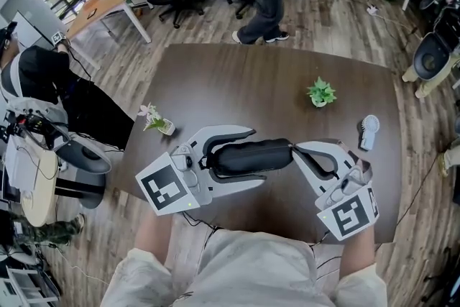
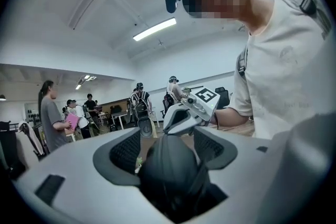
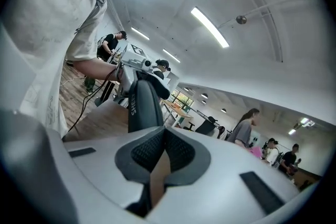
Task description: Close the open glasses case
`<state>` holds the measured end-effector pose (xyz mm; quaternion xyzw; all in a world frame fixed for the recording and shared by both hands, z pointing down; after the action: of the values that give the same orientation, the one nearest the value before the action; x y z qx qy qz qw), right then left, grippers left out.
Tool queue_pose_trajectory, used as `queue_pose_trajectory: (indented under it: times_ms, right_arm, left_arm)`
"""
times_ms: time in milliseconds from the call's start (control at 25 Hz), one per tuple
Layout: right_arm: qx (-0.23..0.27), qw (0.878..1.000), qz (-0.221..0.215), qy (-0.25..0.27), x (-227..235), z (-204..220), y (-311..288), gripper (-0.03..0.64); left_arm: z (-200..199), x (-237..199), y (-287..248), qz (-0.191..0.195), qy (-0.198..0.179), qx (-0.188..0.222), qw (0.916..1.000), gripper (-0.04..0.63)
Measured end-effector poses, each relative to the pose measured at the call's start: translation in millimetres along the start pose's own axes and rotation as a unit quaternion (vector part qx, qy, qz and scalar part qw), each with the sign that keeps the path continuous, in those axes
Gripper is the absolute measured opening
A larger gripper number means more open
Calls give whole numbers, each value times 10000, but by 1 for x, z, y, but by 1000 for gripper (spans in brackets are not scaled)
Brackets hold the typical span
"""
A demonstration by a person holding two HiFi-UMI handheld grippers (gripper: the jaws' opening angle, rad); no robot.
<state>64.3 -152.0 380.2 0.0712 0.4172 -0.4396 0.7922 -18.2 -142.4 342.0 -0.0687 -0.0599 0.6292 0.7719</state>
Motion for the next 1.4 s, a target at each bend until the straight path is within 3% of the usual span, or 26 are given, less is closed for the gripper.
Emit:
queue_pose_trajectory:
  times_ms: [280,640,1000,1400]
  right_arm:
    - [-171,9993,175,278,5,-3,3,2]
    - [-383,9967,364,615,9,-2,5,2]
    - [-405,9964,416,618,12,-3,6,2]
    - [-433,9960,424,655,12,-4,5,2]
  left_arm:
    - [14,-2,-8,-96,-173,-466,9987,344]
    - [41,-11,-20,-394,-539,-1146,9912,377]
    - [43,-15,-14,-456,-390,-1070,9924,386]
    - [32,-21,-10,-683,-495,-968,9917,400]
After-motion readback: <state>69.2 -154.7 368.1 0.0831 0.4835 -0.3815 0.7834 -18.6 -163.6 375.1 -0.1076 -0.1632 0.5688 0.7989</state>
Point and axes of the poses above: the fingertips, and each gripper's own axes: y backward along the fingers, x to its right, z out of its underside, the point moved 2 cm from there along y, backward along the fingers, and after that the axes turned 13 degrees about y, right-handed, at the moved point
